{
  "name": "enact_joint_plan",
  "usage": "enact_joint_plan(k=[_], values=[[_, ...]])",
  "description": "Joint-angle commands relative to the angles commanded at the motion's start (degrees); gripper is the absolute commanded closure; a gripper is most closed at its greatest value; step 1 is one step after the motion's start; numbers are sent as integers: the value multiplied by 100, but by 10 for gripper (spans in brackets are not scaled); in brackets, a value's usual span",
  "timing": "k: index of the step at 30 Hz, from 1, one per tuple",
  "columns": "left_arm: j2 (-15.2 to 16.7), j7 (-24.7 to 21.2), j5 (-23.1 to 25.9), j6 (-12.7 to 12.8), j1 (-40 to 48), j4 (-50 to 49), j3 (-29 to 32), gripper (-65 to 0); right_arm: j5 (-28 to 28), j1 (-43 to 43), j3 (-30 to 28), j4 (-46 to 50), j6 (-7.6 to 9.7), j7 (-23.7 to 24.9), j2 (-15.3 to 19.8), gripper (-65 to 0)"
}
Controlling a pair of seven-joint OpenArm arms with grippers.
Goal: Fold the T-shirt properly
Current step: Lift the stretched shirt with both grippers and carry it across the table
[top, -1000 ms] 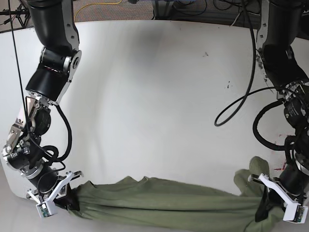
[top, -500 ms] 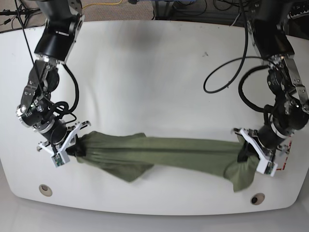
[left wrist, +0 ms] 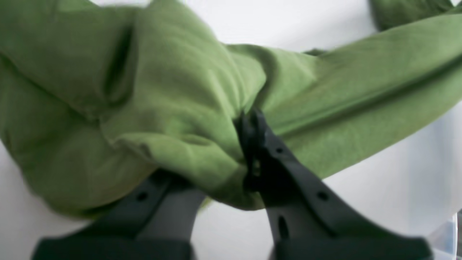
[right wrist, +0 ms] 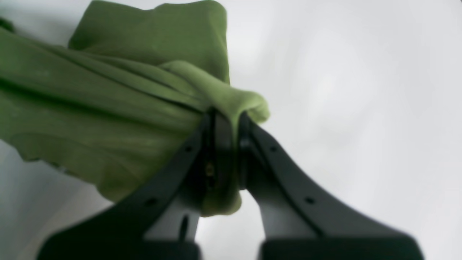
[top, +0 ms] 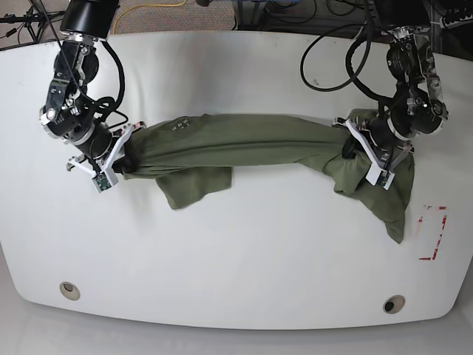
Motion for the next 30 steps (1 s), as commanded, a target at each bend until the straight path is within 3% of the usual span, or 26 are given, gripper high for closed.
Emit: enact_joint_plan(k=[3,5,8,15,20,22,30], values=[[-26,220,0,0,-44,-35,0,-218,-18,-26,0,53,-18,0,0,0],[-35,334,0,0,-53,-9,-26,-393,0,-26,0,53,-26,0,0,0],[-44,369,0,0,-53,0,-26,-565,-26,-9,0,53,-26,0,0,0],[-475,378,-114,-18,-229,97,-132,-536,-62,9,18,53,-26,0,-193,0],[-791,378,-888,-105,-273,123,-879,-535,-53,9,220,53,-26,0,-396,0],[-835,378,-949,-97,-352,35,-1187,-533,-53,9,255,53,-18,0,-440,0],[-862,343,-290,-123,-1108,-1108,-1802,-533,-44,9,281,53,-18,0,-501,0]])
